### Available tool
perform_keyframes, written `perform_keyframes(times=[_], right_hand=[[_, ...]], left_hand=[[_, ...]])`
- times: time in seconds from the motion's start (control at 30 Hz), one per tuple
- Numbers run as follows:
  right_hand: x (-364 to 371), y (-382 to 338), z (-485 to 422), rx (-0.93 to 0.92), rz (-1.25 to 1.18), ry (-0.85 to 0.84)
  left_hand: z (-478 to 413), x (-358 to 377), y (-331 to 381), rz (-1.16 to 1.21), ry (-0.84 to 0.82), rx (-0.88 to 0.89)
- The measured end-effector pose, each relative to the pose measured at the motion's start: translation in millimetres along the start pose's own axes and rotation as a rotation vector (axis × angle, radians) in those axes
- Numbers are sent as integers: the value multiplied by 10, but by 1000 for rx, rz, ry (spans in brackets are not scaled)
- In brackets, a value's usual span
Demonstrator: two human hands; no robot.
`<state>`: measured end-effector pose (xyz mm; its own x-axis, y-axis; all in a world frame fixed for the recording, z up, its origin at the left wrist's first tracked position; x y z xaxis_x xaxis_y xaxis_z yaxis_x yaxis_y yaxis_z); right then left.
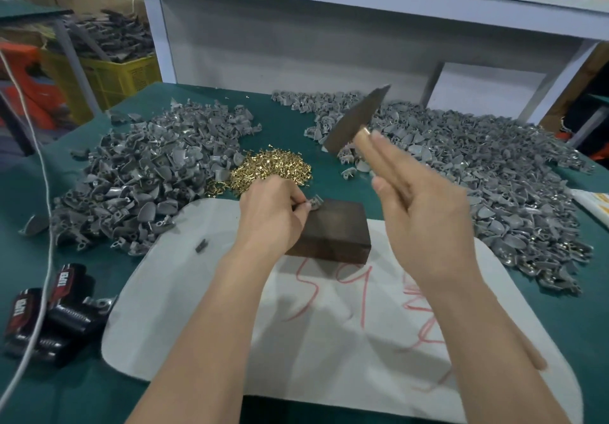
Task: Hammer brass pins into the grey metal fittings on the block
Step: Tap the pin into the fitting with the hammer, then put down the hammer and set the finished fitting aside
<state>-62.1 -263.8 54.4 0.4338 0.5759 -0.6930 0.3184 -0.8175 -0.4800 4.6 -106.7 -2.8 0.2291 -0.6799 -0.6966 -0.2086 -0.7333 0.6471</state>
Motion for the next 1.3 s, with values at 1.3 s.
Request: perform_keyframes(times=[1.3], right_hand=[[577, 311, -597, 379, -361, -97]], left_hand=[[2, -171, 71, 283, 153, -19]])
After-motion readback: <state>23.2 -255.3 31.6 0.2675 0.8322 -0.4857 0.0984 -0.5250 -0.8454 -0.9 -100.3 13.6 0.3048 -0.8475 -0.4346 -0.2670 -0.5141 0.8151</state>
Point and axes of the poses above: each hand's wrist, its own z-axis away from the middle knuckle, its own x-axis out of the palm, y = z × x, the point moved 6 cm from there along -z, towards the middle knuckle
